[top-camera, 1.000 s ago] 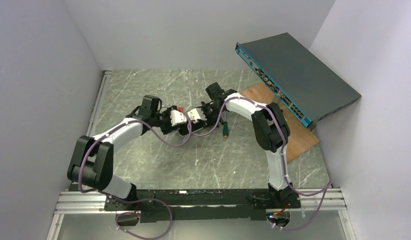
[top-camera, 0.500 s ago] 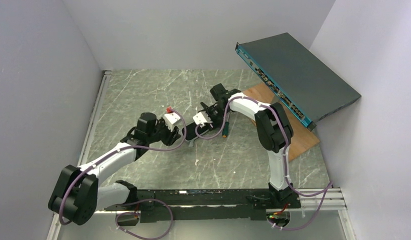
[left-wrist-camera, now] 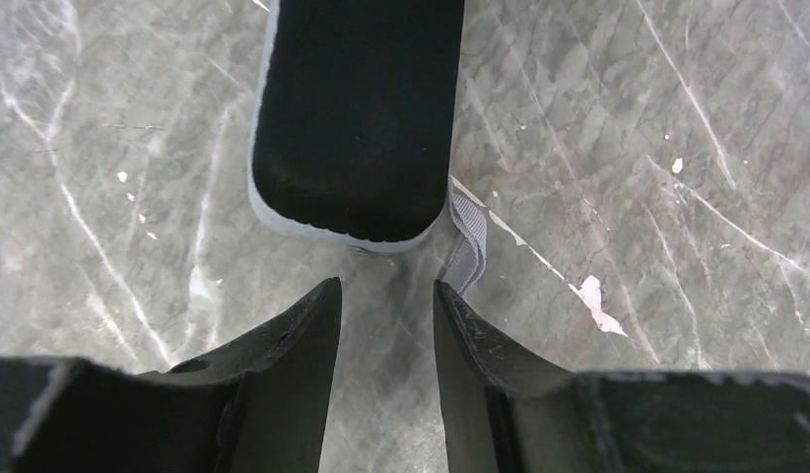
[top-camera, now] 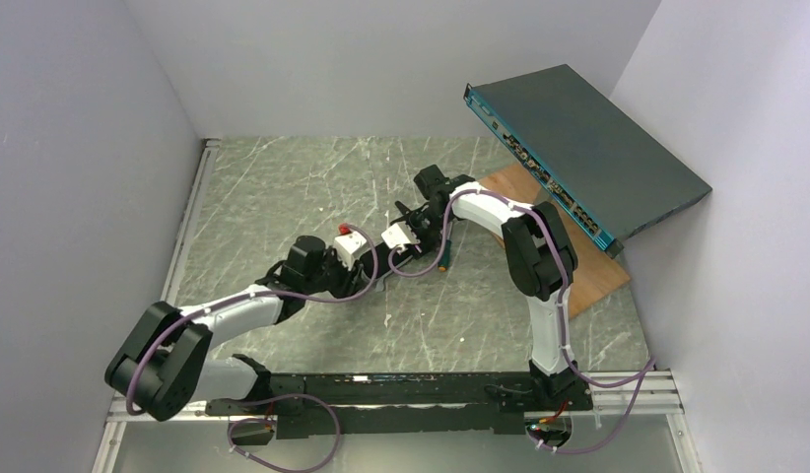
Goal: Open the umbrella
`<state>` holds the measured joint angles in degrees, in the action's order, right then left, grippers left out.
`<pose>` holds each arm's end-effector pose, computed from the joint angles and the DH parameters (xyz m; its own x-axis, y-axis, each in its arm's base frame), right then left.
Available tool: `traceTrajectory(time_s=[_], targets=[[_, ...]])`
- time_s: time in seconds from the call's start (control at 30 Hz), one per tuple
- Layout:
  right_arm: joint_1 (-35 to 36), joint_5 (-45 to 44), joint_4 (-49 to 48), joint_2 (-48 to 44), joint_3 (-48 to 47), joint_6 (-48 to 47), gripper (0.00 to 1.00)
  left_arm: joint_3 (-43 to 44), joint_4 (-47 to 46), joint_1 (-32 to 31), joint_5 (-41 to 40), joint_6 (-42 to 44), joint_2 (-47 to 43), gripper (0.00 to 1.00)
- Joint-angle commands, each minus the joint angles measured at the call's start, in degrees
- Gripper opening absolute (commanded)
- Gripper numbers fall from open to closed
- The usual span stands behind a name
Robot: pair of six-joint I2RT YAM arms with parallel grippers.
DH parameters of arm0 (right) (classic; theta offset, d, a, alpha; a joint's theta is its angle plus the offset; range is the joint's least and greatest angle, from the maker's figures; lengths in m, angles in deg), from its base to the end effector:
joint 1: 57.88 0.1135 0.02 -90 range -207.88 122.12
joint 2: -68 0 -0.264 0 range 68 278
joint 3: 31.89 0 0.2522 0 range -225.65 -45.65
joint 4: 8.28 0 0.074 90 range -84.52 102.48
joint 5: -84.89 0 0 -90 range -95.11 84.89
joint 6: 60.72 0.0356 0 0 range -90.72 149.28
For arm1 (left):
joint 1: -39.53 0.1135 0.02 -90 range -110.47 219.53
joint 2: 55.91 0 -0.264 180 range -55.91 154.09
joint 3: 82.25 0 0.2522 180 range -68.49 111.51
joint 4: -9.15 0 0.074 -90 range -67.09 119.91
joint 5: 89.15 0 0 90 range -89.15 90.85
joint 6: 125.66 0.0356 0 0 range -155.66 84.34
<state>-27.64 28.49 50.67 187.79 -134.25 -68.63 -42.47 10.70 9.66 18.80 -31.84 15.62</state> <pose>0.3496 0.2266 0.1663 0.6425 -0.5804 -0.5003 -0.7584 -0.5748 -0.3073 0.2035 -0.1295 0.1720 -0.4286 0.3192 -0.8452 0.7273 0.6769 -0.1131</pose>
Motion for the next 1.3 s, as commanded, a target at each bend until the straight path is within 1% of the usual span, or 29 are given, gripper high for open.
traceTrajectory(time_s=[0.0,0.27,0.37,0.43,0.5,0.57,0.73,0.8,0.97,1.13,1.23,1.27], targets=[[-0.4,-1.8,10.3,3.2,1.4,-0.2,0.07,1.2,-5.0,-1.4,-0.9,-0.1,3.5,0.45],[-0.4,-1.9,11.5,2.9,1.9,-2.0,0.07,3.9,-7.2,-1.8,-2.4,0.6,10.6,0.43],[-0.4,-2.3,11.6,2.3,2.9,-3.4,0.07,4.7,-8.1,-1.7,-3.1,0.8,11.9,0.39],[-0.4,-2.4,11.5,2.3,3.1,-3.6,0.07,5.3,-8.4,-1.8,-3.2,0.9,12.2,0.35],[-0.4,-2.2,11.7,2.7,2.2,-2.8,0.06,5.5,-8.7,-1.7,-2.3,0.4,12.0,0.33],[-0.4,-1.8,12.6,3.4,1.0,-2.5,0.06,5.6,-8.9,-1.8,-1.8,-0.6,11.7,0.28],[-0.3,-1.3,11.8,2.2,3.4,-4.8,0.02,6.3,-6.8,-1.2,-4.1,-3.3,11.9,0.06],[-0.4,-1.6,11.4,1.9,4.1,-6.0,0.01,6.7,-5.7,-0.2,-4.2,-2.8,11.7,0.0],[-0.4,-1.5,11.6,2.0,4.2,-7.6,0.0,8.8,-3.8,4.7,-4.3,-3.4,11.5,0.0],[-0.4,-1.6,11.7,2.2,4.1,-9.2,0.0,12.1,-3.1,6.9,-4.9,-3.5,12.7,0.0],[-0.2,-1.2,10.5,1.8,4.8,-9.5,0.0,14.1,-2.6,8.1,-3.8,-3.2,14.0,0.0],[-0.3,-0.7,9.4,1.6,4.8,-8.8,0.06,14.6,-2.0,8.2,-3.1,-2.9,14.3,0.0]])
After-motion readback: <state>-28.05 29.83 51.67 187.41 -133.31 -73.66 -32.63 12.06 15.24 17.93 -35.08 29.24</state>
